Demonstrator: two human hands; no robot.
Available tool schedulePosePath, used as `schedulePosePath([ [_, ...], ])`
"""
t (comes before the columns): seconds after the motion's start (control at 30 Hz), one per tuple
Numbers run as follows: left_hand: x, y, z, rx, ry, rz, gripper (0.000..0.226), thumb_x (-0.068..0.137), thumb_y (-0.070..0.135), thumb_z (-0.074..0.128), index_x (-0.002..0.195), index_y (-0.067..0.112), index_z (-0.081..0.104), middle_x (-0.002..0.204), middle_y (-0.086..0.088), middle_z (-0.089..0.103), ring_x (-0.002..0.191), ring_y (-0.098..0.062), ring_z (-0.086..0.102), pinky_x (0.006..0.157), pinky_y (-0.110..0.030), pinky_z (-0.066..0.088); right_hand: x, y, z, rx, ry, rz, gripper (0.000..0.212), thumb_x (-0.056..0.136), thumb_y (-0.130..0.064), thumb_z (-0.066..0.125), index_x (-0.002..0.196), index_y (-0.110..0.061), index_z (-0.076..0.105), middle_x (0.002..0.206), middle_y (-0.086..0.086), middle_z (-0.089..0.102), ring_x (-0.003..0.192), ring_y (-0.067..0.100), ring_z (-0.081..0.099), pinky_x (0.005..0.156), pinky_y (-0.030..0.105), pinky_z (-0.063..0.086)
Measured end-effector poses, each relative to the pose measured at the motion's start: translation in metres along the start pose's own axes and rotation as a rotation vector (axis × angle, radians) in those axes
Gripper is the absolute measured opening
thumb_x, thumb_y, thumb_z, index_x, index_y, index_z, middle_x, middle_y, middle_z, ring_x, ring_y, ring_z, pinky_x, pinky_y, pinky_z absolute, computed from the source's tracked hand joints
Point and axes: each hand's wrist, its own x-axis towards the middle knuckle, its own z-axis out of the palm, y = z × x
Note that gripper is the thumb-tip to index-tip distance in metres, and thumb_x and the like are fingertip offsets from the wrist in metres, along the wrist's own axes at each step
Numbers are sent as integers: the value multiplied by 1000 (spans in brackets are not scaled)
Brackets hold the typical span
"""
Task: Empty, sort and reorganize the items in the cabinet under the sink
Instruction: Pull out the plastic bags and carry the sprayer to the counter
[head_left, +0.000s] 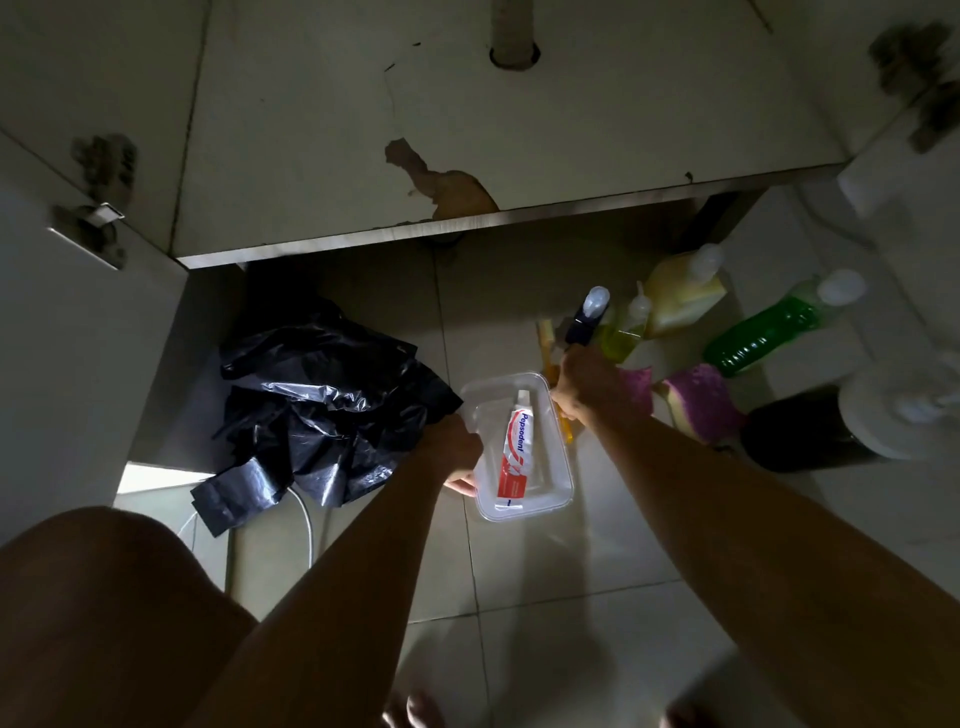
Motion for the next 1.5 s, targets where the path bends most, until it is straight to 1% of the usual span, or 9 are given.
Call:
schedulePosePath([
  [0.27,11,-3,3,62,2,46,35,93,33,42,113,7,53,117,-21,65,99,-37,67,90,-48,56,-46,2,-21,119,291,-150,22,90,-31,65,103,-13,63,93,10,70,87,27,69,70,32,52],
  [0.37,16,-2,5,32,-9,68,49,83,41,44,115,6,56,114,-21,66,94,-38,69,85,-50,58,-73,5,-37,220,15,-187,21,85,-30,69,92,-10,68,87,7,70,85,23,70,74,31,55],
  [0.43,4,4,9,-3,-17,73,30,93,29,43,111,8,55,114,-22,65,91,-40,70,78,-52,60,-84,9,-41,251,-341,-120,21,84,-26,72,89,-5,72,80,8,74,77,20,74,69,30,60],
  [0.5,-3,8,11,-23,-8,76,20,98,21,41,109,9,54,114,-21,65,90,-40,71,75,-51,60,-91,12,-37,290,-497,-64,16,81,-20,76,84,-4,73,69,7,74,63,15,74,55,21,58],
  [0.77,-2,10,24,16,66,112,32,101,15,44,128,-2,49,105,-22,65,79,-34,72,59,-44,62,-99,12,11,578,-359,-36,33,88,-39,73,94,-7,69,70,10,74,54,19,72,53,24,59],
  [0.93,-6,11,25,-23,28,79,27,102,14,42,124,2,51,115,-26,63,76,-35,70,50,-38,59,-98,51,9,419,-101,-41,19,91,-42,64,90,-23,65,79,5,70,74,23,73,77,34,57],
  [1.03,-8,13,25,-59,-23,52,20,103,11,37,114,5,52,128,-28,57,85,-37,68,44,-36,57,-92,90,2,125,64,72,30,90,-37,61,106,-11,66,105,12,71,100,28,68,86,34,54],
  [1.1,-7,14,26,-17,-24,64,27,103,11,35,121,2,53,129,-27,57,99,-42,66,56,-42,61,-97,113,-1,70,41,226,40,90,-39,62,116,-9,60,116,12,67,109,28,64,87,35,54],
  [1.5,-3,20,31,4,3,53,31,103,13,36,129,3,49,126,-29,58,93,-41,68,48,-37,58,-118,152,41,283,-11,495,70,98,-43,53,144,4,30,134,19,56,124,35,56,99,38,44],
])
